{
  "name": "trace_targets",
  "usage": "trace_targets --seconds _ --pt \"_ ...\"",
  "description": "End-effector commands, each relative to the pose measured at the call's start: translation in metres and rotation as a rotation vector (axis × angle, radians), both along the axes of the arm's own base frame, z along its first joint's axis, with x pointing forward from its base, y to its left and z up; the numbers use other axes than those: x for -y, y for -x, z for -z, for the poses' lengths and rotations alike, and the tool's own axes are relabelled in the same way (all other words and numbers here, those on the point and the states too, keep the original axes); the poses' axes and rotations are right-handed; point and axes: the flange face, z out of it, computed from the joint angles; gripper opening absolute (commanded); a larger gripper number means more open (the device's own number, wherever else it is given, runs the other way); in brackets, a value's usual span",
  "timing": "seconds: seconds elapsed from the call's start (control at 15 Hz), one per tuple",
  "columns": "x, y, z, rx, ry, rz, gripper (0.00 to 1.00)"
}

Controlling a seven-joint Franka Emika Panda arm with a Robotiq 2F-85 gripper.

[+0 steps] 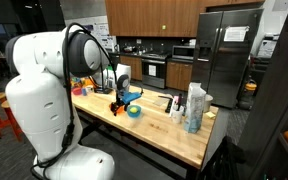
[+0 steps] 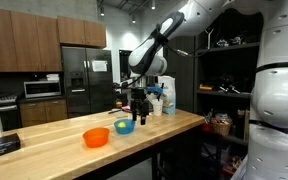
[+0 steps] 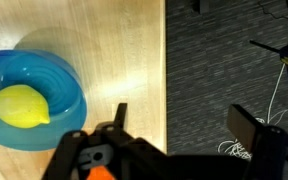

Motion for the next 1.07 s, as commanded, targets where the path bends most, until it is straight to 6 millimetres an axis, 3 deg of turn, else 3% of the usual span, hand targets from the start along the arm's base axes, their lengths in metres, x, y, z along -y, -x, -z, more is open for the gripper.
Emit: trace_targets --seconds 0.0,0.53,1.0 --pt "0.01 0.002 -0.003 0.041 0.025 -0.005 1.0" --pt "0.014 -0.025 -0.018 0.137 0.028 -0.011 1.0" --pt "0.017 -0.037 0.017 0.079 0.011 -0.005 1.0"
